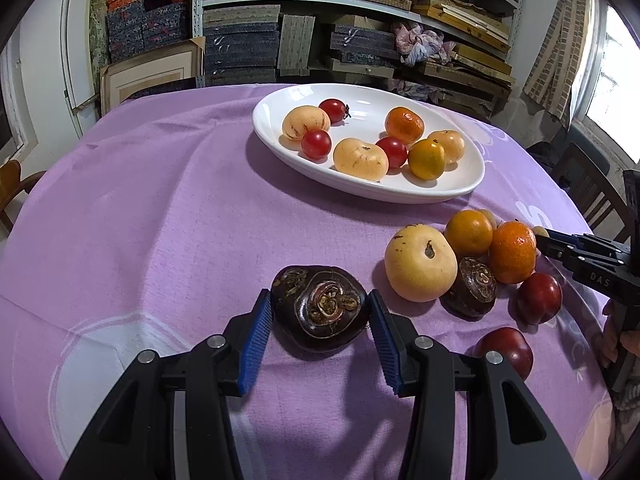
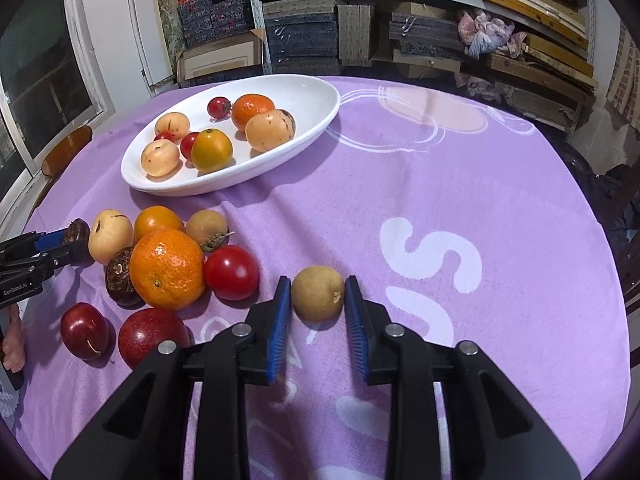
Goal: Organize fruits
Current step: 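Carry both fruits onto the white plate and open both tools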
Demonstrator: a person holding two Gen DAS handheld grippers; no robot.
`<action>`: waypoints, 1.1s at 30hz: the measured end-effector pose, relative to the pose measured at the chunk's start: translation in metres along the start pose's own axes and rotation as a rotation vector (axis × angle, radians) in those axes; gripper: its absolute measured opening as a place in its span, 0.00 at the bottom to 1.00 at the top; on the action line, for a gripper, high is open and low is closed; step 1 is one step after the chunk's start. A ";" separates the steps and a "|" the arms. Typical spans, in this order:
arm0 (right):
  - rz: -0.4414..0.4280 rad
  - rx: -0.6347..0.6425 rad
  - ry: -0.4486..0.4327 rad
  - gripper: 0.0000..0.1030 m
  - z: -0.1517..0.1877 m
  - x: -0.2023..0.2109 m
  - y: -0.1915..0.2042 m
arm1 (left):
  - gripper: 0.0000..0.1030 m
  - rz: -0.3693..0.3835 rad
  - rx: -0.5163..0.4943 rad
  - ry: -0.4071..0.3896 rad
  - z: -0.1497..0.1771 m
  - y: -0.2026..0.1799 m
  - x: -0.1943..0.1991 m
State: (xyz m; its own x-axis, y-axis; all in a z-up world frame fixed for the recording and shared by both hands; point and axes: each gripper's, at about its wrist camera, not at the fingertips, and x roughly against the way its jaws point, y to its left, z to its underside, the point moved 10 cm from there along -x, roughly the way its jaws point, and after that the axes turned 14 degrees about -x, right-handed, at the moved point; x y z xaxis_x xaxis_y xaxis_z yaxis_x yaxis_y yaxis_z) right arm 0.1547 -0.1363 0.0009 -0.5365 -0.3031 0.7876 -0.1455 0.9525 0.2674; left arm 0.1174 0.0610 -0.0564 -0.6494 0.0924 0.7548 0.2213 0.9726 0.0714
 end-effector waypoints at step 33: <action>-0.095 0.033 -0.086 0.43 -0.093 -0.012 0.088 | 0.61 0.024 0.005 -0.011 -0.163 0.007 -0.064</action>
State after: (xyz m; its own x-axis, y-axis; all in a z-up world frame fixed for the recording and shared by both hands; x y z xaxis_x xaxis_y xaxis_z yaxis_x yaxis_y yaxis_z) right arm 0.2260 -0.0518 0.0664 -0.5879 -0.3898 0.7088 -0.2259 0.9205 0.3189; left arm 0.2791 0.0270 0.0023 -0.6522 0.1184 0.7488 0.2335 0.9711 0.0499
